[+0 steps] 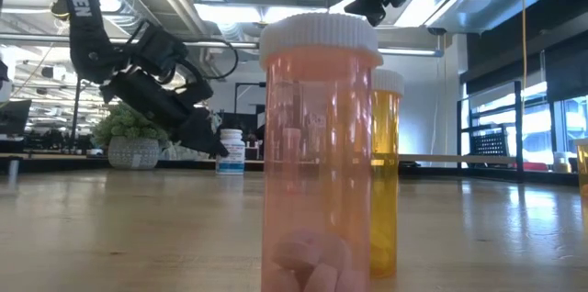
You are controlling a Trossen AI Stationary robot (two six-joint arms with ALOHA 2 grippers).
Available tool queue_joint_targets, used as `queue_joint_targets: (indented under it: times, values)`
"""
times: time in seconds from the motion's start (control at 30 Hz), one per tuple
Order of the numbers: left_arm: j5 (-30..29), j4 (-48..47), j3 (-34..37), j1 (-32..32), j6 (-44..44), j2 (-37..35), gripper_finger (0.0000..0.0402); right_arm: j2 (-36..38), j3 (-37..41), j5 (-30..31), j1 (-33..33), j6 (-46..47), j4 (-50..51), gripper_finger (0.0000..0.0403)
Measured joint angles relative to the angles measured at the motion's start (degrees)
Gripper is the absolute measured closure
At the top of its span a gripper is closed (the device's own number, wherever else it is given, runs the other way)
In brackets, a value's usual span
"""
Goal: Pick and place medicine bottles onto shelf by color
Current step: Put the top right white pill bottle on the shelf
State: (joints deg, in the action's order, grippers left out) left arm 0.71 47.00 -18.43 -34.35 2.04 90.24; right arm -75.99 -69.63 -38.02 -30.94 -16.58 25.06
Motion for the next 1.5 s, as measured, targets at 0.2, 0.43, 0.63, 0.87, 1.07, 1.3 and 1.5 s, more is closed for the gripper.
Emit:
queue_joint_targets:
  times: [0.2, 0.43, 0.63, 0.87, 1.07, 1.3, 1.5]
  values:
    - [0.3, 0.2, -1.2, 0.0, -0.4, 1.4, 0.0182, 0.0, 0.0, 0.0, 0.0, 0.0, 0.0, 0.0210]
    - [0.3, -0.7, -1.3, 1.1, -0.4, 1.4, 0.0182, 0.0, 0.0, 0.0, 0.0, 0.0, 0.0, 0.0210]
    - [0.3, -1.1, -1.3, 1.2, -0.4, 1.4, 0.0182, 0.0, 0.0, 0.0, 0.0, 0.0, 0.0, 0.0210]
    - [-0.2, -1.1, -1.3, 1.2, -0.4, 1.4, 0.0182, 0.0, 0.0, 0.0, 0.0, 0.0, 0.0, 0.0210]
    - [-0.2, -1.1, -1.3, 1.2, -0.5, 1.4, 0.0192, 0.0, 0.0, 0.0, 0.0, 0.0, 0.0, 0.0210]
    - [-0.2, -1.1, -1.3, 1.2, -2.0, 1.3, 0.0224, 0.0, 0.0, 0.0, 0.0, 0.0, 0.0, 0.0210]
    - [-0.2, -1.0, -1.3, 1.2, -2.0, 1.3, 0.0252, 0.0, 0.0, 0.0, 0.0, 0.0, 0.0, 0.0210]
